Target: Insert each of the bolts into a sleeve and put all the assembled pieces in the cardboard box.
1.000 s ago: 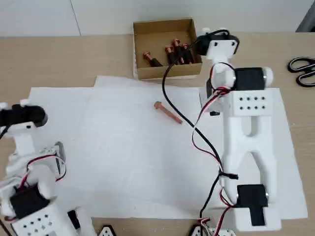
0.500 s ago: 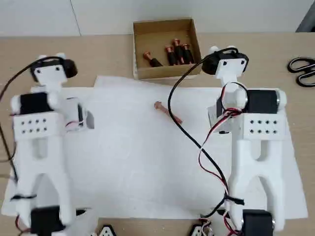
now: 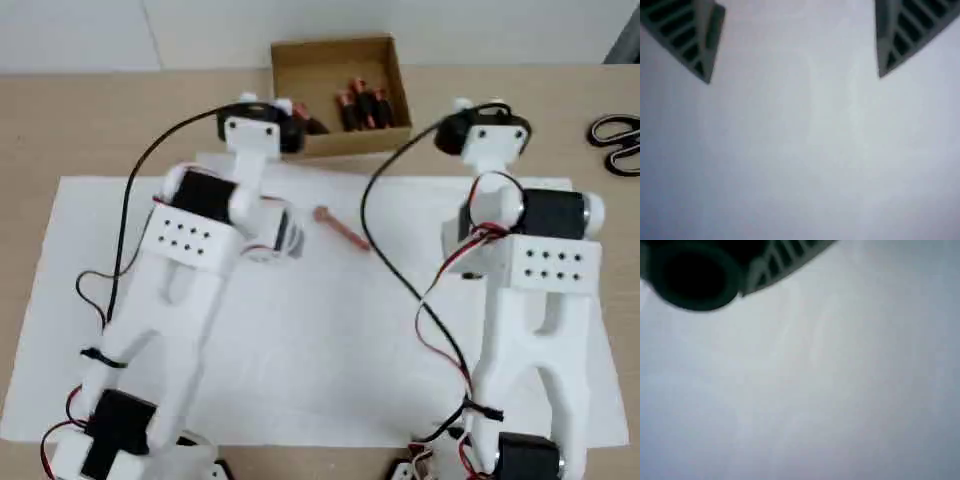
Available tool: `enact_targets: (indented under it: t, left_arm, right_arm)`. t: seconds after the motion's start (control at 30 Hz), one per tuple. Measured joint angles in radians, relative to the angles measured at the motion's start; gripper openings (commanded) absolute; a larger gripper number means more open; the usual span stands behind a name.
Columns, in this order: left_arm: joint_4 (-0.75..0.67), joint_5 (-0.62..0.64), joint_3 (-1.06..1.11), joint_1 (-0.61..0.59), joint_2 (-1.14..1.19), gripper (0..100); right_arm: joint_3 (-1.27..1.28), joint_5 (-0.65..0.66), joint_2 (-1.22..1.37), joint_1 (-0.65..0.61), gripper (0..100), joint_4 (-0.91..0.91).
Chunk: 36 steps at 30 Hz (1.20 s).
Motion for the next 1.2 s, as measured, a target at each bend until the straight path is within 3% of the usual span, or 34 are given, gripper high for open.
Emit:
enact_targets:
  t: [0.17, 0.4, 0.53, 0.7, 1.2]
  left_arm:
    - [-0.184, 0.281, 0.080, 0.014, 0.000, 20]
    - [-0.505, 0.443, 0.209, 0.074, 0.031, 20]
    - [-0.605, 0.534, 0.209, 0.112, 0.150, 20]
    - [-0.609, 0.614, 0.092, 0.117, 0.353, 20]
    - [-0.425, 0.698, -0.339, 0.095, 0.749, 19]
  right_arm:
    - [0.000, 0.000, 0.000, 0.147, 0.3, 0.000]
    - [0.000, 0.000, 0.000, 0.250, 0.3, 0.000]
    - [0.000, -0.003, 0.000, 0.250, 0.3, 0.000]
    - [0.000, -0.003, 0.000, 0.250, 0.3, 0.000]
    - [0.000, -0.003, 0.000, 0.253, 0.3, -0.008]
